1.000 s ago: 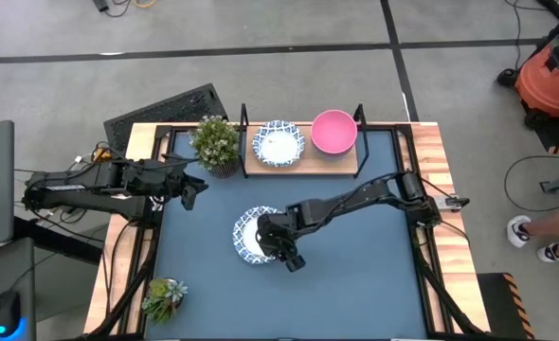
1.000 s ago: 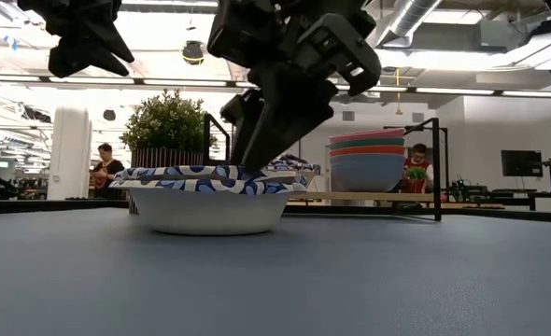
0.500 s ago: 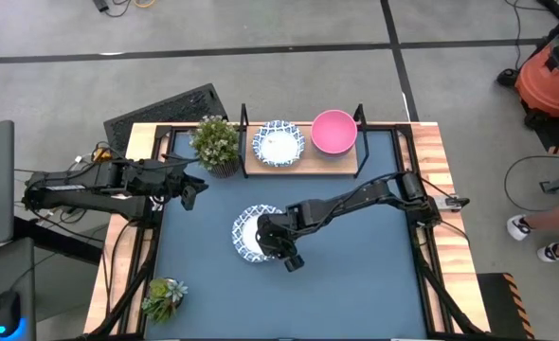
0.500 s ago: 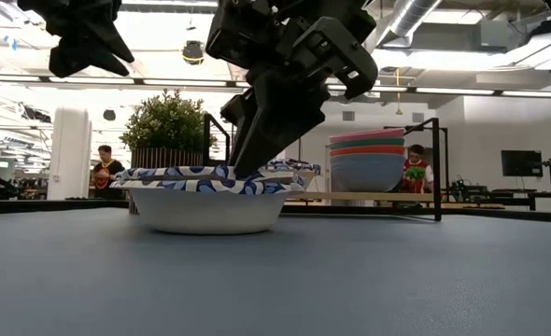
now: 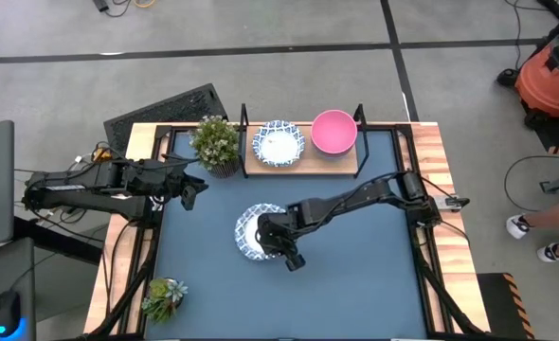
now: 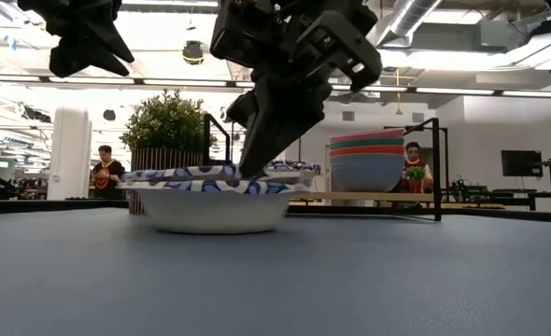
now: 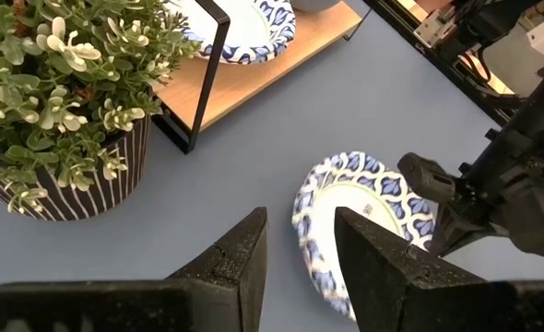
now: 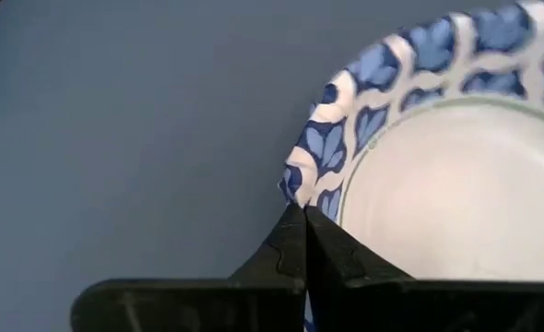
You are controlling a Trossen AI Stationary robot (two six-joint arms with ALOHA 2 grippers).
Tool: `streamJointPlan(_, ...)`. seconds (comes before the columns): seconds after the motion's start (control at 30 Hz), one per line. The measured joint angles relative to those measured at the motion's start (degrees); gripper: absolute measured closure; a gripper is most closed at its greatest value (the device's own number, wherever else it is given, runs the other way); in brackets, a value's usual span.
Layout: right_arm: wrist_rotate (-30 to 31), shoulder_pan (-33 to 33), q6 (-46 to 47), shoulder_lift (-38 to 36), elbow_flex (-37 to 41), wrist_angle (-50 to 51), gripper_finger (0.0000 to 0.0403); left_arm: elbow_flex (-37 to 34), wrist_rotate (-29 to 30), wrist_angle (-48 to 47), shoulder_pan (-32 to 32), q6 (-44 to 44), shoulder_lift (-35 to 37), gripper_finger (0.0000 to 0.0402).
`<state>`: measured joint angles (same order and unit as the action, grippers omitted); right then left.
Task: Place and stack bowls onto a shelf
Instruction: Stack the blue patterned bowl on top of the other blue patterned bowl on the shelf
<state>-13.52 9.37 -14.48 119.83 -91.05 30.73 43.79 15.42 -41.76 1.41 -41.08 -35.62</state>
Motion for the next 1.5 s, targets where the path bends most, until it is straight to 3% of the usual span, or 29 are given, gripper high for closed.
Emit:
streamJointPlan(0.5,0.68,-3.90,-6.79,-0.68,-21.07,22.57,0.0386,0.00,0.42,0.02,0.02,-0.02,0.00,0.0289)
streamJointPlan(0.73,3.99,-7.42,-8.54,-0.66,-32.91,34.01,0.0386,0.00,0.42,0.03,0.02,0.09,-0.01,0.0289)
streamJointPlan(0.9,10.80,-10.04,-10.91,-0.68,-40.04,42.46,0.0386,0.00,0.42,0.04,0.01,0.09,-0.01,0.0289)
streamJointPlan(1.0,11.86,-12.41,-10.59,-0.68,-42.64,46.26,0.0386,0.00,0.44,0.04,0.01,0.07,-0.02,0.0289)
streamJointPlan(1.3,12.77,-23.07,-9.10,-1.77,-43.26,44.72,0.0386,0.00,1.51,0.04,0.02,0.04,0.00,0.0289)
streamJointPlan(1.5,11.74,-27.53,-9.36,-1.83,-39.12,35.04,0.0386,0.00,1.56,0.04,0.00,0.02,-0.02,0.0289)
